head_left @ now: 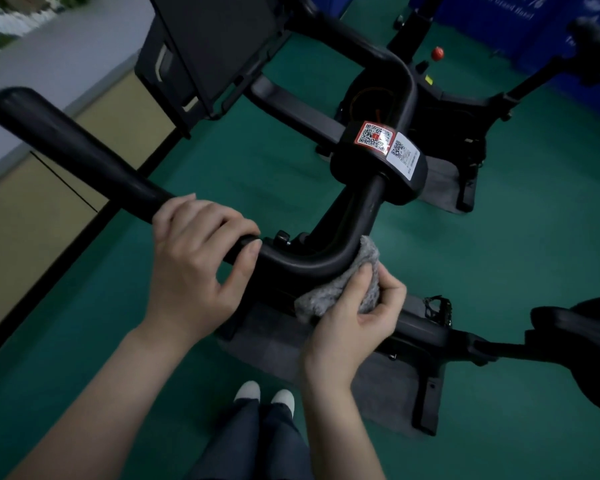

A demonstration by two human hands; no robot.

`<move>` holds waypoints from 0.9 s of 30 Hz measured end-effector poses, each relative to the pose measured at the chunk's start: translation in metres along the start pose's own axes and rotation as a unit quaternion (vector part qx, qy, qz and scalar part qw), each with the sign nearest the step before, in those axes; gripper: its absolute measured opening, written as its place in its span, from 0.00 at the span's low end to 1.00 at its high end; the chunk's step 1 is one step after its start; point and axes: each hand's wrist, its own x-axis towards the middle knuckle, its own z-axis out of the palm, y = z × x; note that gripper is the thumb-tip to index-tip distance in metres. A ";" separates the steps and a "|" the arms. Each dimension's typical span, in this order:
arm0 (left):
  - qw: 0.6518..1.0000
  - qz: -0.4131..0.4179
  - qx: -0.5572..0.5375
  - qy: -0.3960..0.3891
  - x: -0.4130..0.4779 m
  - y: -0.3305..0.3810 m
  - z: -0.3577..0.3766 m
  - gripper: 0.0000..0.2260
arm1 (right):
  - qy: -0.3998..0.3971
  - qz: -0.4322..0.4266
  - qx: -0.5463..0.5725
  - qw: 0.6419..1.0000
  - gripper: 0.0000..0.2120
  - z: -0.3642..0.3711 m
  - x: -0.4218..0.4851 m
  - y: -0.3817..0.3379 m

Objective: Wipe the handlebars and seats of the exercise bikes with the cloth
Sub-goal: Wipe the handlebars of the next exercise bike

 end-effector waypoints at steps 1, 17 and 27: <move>1.000 -0.001 -0.001 -0.001 0.000 0.000 0.000 0.14 | 0.009 0.009 0.002 1.000 0.06 0.003 0.005 0.000; 0.999 -0.011 -0.022 -0.023 0.000 0.003 -0.005 0.11 | -0.032 -0.095 -0.073 0.992 0.05 -0.001 0.010 -0.012; 0.998 -0.042 -0.017 -0.031 0.001 0.021 -0.001 0.12 | -0.193 -0.227 -0.181 0.937 0.05 0.010 0.084 -0.026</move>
